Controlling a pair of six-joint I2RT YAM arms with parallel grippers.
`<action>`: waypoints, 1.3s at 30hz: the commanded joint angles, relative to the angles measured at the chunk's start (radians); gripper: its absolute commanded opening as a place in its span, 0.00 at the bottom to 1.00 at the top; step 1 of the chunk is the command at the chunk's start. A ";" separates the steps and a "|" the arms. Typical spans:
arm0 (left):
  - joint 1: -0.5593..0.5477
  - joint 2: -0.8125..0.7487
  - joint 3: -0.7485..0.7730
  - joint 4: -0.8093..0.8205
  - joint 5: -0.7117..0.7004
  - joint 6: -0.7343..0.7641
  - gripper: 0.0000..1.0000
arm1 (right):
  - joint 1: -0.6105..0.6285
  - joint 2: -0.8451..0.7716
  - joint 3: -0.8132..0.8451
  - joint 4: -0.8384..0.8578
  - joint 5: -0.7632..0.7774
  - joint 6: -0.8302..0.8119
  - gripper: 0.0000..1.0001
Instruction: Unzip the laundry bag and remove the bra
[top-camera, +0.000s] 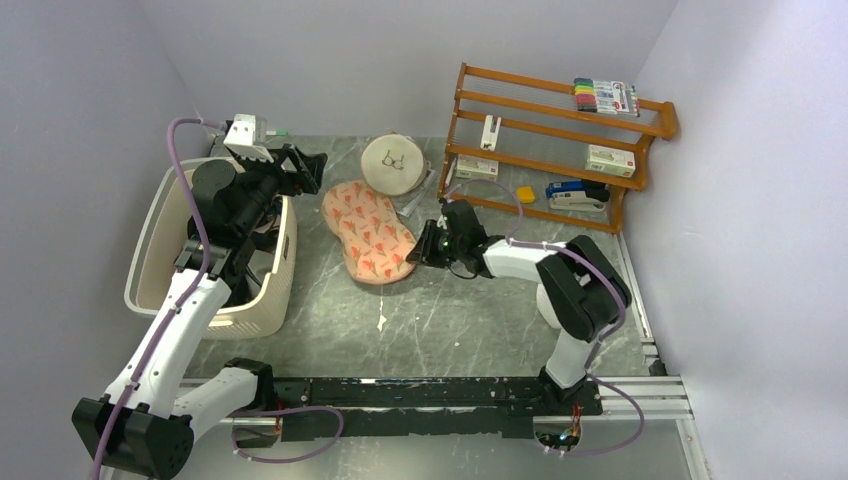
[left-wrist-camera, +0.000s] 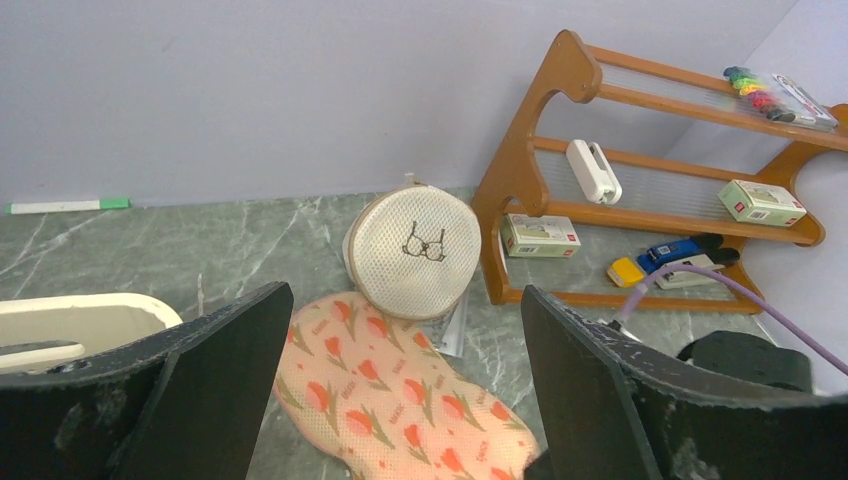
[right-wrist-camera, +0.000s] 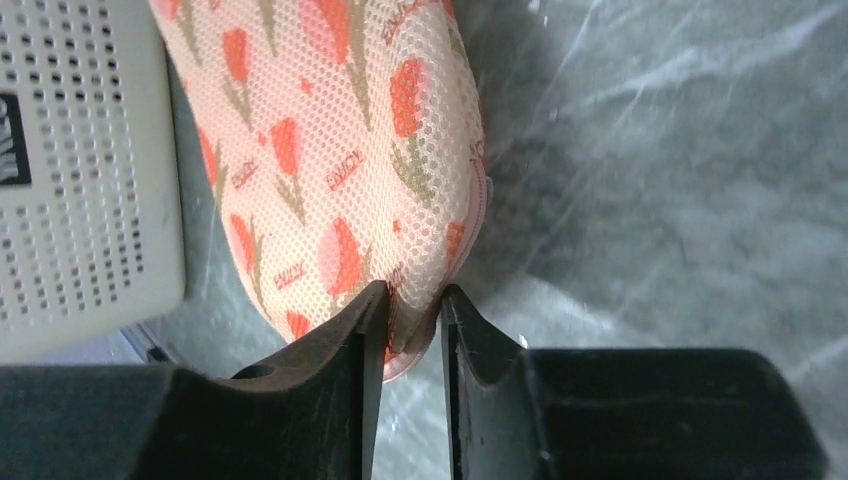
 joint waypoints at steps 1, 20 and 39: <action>0.009 -0.003 0.015 0.021 0.027 -0.003 0.96 | 0.004 -0.124 -0.081 -0.048 -0.028 -0.075 0.23; 0.009 -0.012 0.010 0.032 0.055 -0.017 0.97 | -0.142 -0.656 -0.367 -0.459 0.216 -0.198 0.27; 0.009 -0.008 0.014 0.030 0.066 -0.018 0.97 | 0.031 -0.575 -0.344 -0.413 0.194 -0.162 0.35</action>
